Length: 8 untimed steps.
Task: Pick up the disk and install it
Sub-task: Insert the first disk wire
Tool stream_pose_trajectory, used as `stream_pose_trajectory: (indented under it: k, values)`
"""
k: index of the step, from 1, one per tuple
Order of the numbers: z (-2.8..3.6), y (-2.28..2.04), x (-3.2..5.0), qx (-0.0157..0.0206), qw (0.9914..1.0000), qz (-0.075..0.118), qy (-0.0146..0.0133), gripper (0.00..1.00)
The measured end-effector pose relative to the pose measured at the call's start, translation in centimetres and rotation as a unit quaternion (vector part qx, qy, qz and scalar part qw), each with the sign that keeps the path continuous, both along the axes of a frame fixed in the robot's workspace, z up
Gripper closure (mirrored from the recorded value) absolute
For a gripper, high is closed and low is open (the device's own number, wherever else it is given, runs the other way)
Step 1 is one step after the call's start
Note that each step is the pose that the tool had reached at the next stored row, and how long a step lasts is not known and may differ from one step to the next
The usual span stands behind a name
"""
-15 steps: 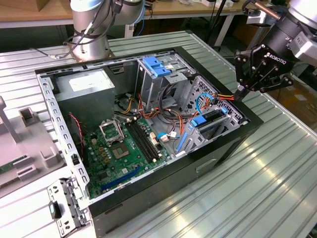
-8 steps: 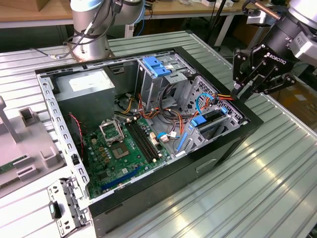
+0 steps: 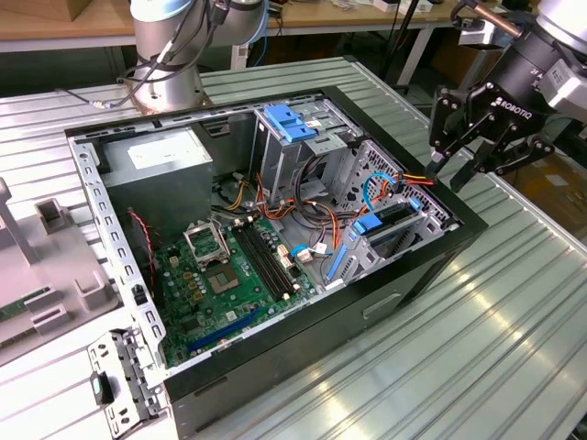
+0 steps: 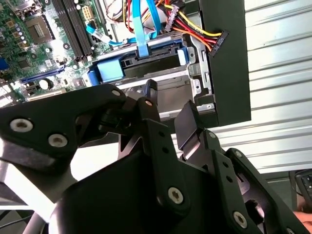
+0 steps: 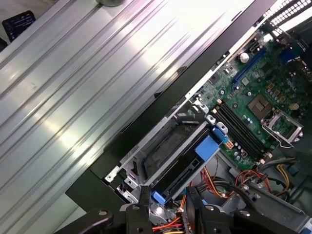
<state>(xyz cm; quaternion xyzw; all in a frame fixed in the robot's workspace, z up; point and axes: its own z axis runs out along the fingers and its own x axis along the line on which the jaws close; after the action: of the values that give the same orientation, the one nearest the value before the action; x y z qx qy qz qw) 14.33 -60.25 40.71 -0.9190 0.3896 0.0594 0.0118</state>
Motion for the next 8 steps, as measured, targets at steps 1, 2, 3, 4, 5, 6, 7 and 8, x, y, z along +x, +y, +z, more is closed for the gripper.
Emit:
stream_pose_trajectory:
  k: [1, 2, 3, 4, 5, 6, 7, 8]
  values:
    - [-0.06, 0.0, 0.13, 0.0, 1.0, 0.0, 0.0, 0.58]
    - [-0.11, 0.0, 0.2, -0.0001, 1.0, 0.0, 0.0, 0.58]
    - [-0.2, 0.0, 0.34, -0.0001, 1.0, 0.0, 0.0, 0.58]
    - [-0.26, -0.01, 0.47, -0.0001, 1.0, 0.0, 0.0, 0.58]
    - [-0.3, 0.0, 0.59, -0.0001, 1.0, 0.0, 0.0, 0.58]
    - [-0.4, 0.0, 0.82, -0.0001, 1.0, 0.0, 0.0001, 0.58]
    - [-0.47, 0.0, 1.0, 0.0, 1.0, 0.0, 0.0001, 0.58]
    - [-0.52, 0.0, 1.13, 0.0001, 1.0, 0.0, 0.0001, 0.58]
